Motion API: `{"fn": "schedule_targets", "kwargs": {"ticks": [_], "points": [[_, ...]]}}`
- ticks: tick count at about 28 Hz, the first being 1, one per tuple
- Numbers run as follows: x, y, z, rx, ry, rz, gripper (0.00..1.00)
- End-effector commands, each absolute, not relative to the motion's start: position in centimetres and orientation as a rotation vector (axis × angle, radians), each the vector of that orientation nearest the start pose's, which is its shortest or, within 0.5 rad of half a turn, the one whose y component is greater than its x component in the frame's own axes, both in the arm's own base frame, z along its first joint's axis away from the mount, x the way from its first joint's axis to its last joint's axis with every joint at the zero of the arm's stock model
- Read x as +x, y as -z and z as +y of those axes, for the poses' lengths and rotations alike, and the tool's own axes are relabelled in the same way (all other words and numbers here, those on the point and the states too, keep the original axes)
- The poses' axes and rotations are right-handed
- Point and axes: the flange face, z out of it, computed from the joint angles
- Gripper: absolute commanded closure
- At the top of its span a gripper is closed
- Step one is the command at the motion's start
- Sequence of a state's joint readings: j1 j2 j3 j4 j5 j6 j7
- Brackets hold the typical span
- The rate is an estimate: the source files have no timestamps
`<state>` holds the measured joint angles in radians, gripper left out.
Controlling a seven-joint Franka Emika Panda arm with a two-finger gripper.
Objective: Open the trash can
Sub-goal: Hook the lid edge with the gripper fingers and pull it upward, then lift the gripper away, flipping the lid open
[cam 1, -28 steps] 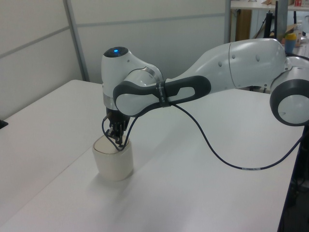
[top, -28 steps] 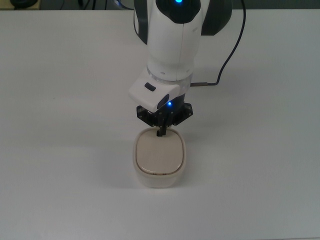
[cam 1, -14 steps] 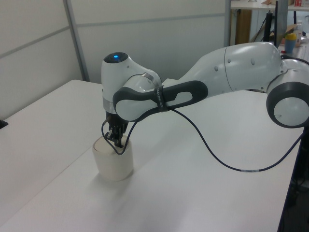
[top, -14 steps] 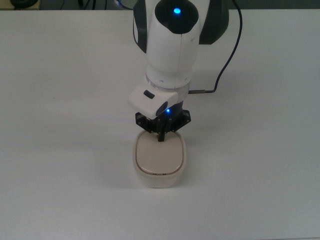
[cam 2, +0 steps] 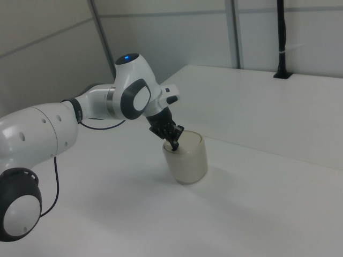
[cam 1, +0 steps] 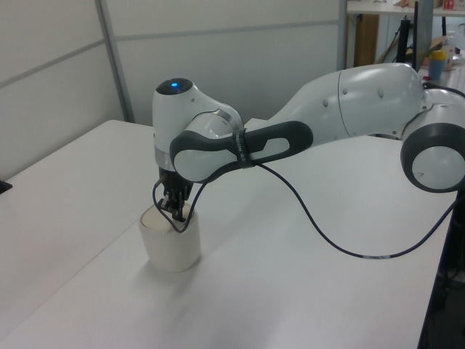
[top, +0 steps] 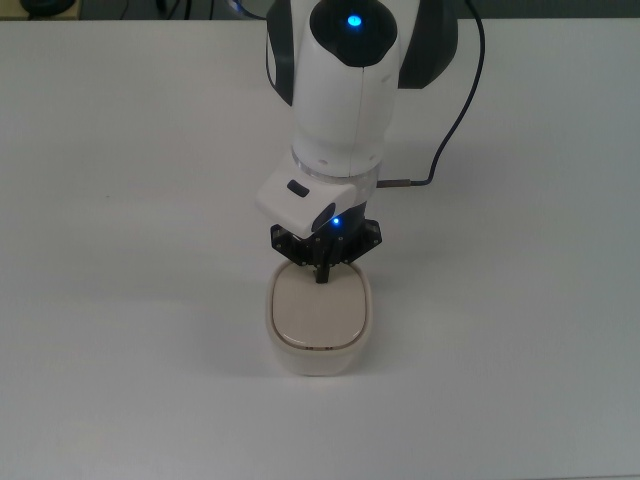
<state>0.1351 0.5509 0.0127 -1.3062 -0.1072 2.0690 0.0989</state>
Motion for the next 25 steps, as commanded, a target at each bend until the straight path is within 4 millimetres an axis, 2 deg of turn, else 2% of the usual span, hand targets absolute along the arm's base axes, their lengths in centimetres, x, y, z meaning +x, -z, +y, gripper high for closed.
{"fn": "schedule_targets", "kwargs": {"ticks": [1, 11, 22, 25], "points": [[73.0, -42.6, 10.0, -3.214, 0.344, -0.141, 1.0], [72.9, -42.6, 10.0, -3.217, 0.335, -0.137, 1.0], [70.9, -50.1, 9.2, -3.177, 0.375, -0.07, 1.0], [70.5, -51.0, 9.2, -3.172, 0.376, -0.065, 1.0]]}}
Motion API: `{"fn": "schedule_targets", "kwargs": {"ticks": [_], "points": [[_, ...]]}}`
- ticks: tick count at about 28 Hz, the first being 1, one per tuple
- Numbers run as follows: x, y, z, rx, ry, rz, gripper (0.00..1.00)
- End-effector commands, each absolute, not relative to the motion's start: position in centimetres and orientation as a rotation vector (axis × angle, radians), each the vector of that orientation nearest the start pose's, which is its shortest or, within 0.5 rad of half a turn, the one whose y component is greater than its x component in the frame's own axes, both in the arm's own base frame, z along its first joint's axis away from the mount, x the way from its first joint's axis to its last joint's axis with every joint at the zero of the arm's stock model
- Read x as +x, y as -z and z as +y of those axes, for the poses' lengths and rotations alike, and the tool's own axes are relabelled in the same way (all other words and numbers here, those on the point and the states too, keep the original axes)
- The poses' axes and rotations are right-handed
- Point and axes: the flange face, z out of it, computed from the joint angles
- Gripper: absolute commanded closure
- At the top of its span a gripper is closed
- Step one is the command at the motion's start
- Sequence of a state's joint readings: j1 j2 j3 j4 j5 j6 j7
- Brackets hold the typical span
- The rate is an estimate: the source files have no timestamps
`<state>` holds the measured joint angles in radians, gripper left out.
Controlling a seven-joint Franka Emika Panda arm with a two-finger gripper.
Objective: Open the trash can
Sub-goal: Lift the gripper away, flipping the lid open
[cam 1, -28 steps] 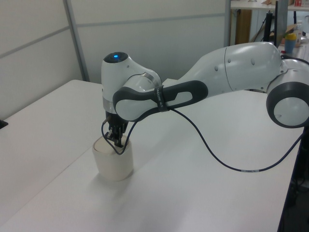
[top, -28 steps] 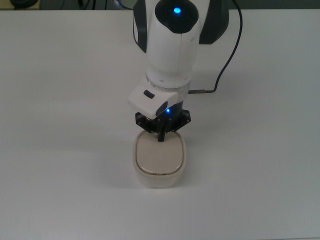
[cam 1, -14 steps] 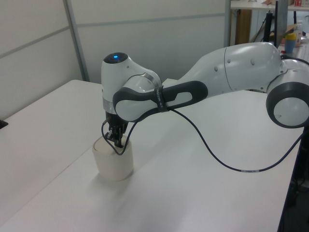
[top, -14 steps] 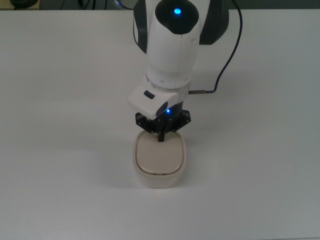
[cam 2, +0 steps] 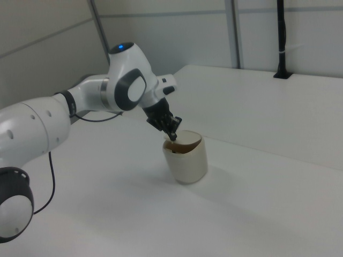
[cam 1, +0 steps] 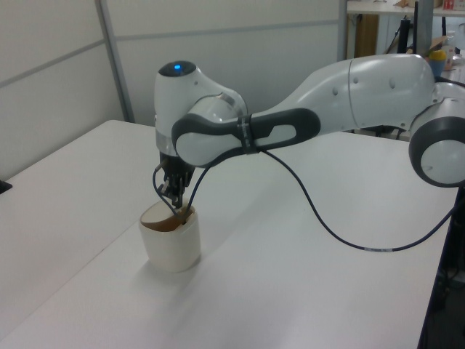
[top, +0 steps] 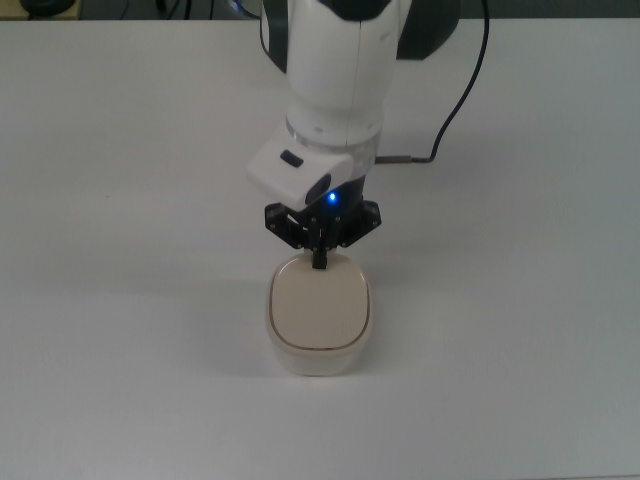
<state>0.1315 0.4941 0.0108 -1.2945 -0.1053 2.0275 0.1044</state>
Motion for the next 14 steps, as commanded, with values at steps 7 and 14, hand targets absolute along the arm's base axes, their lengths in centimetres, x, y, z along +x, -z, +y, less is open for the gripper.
{"fn": "schedule_targets", "kwargs": {"ticks": [7, 14], "points": [[69.7, -53.8, 8.5, -3.168, 0.39, -0.024, 0.9], [68.4, -56.1, 8.0, -3.171, 0.351, 0.007, 0.0]]}}
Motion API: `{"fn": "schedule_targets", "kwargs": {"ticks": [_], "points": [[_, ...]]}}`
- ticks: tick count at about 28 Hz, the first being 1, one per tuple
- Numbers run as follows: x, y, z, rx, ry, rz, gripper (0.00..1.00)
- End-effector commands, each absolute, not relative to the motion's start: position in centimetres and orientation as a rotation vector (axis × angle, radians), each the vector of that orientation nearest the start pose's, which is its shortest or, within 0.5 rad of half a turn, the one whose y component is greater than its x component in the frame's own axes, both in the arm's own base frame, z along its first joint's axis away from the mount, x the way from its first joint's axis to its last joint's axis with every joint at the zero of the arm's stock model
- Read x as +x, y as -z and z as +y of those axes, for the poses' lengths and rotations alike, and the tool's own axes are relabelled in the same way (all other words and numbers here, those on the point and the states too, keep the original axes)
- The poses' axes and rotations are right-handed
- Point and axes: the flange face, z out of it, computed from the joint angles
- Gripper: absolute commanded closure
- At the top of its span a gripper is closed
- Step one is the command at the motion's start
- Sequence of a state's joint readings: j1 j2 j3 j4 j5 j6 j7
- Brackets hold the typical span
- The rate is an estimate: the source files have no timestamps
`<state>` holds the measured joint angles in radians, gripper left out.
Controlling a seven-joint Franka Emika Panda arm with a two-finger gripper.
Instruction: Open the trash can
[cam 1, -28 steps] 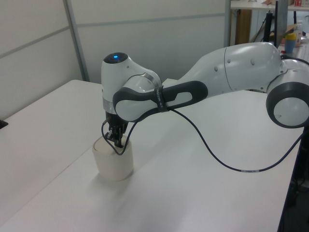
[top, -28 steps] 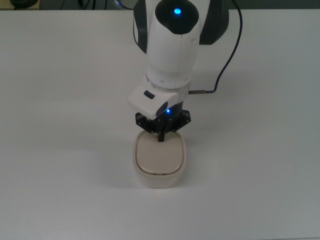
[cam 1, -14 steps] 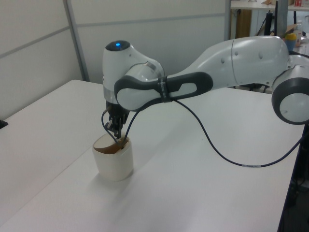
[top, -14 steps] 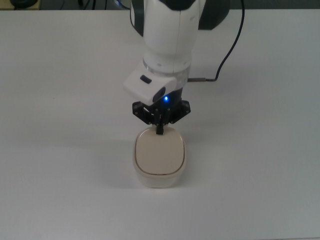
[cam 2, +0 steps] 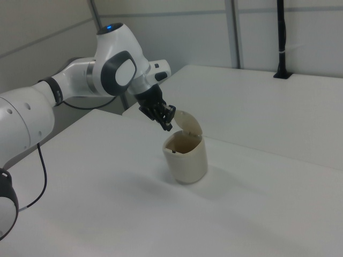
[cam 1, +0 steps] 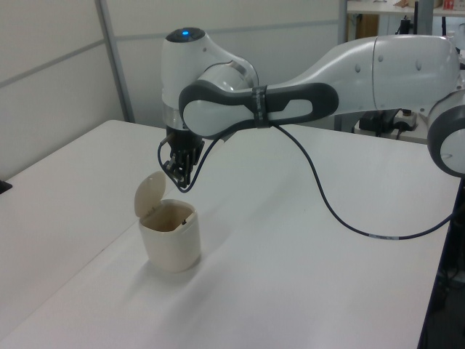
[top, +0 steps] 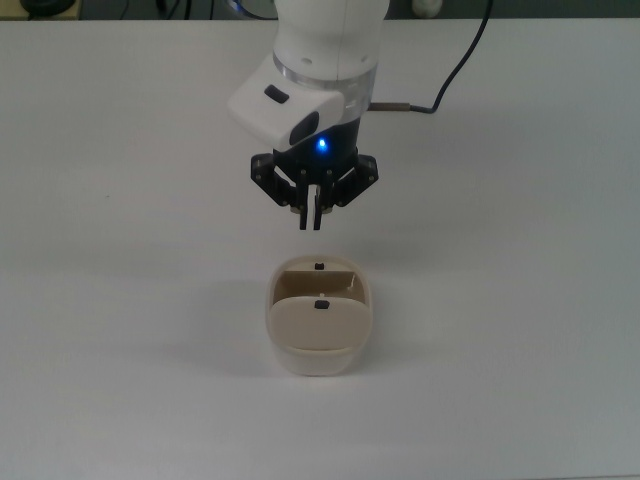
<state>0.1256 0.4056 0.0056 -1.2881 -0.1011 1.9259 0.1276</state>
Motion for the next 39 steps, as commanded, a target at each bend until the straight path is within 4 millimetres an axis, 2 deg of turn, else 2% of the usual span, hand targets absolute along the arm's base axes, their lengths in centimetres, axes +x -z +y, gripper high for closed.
{"fn": "schedule_targets", "kwargs": {"ticks": [1, 3, 9, 11, 15, 18, 24, 39], "points": [[68.2, -56.1, 7.9, -3.175, 0.332, 0.008, 0.0], [67.8, -56.0, 7.9, -3.182, 0.286, 0.011, 0.0], [66.5, -57.2, 7.6, -3.195, 0.221, 0.014, 0.0], [66.0, -57.6, 7.3, -3.203, 0.188, 0.014, 0.0], [65.3, -57.2, 5.7, -3.224, 0.065, 0.04, 0.0], [64.4, -58.9, 5.1, -3.228, 0.035, -0.001, 0.0], [62.7, -60.4, 3.9, -3.23, -0.053, -0.091, 0.0], [62.5, -60.1, 3.8, -3.229, -0.096, -0.107, 0.0]]}}
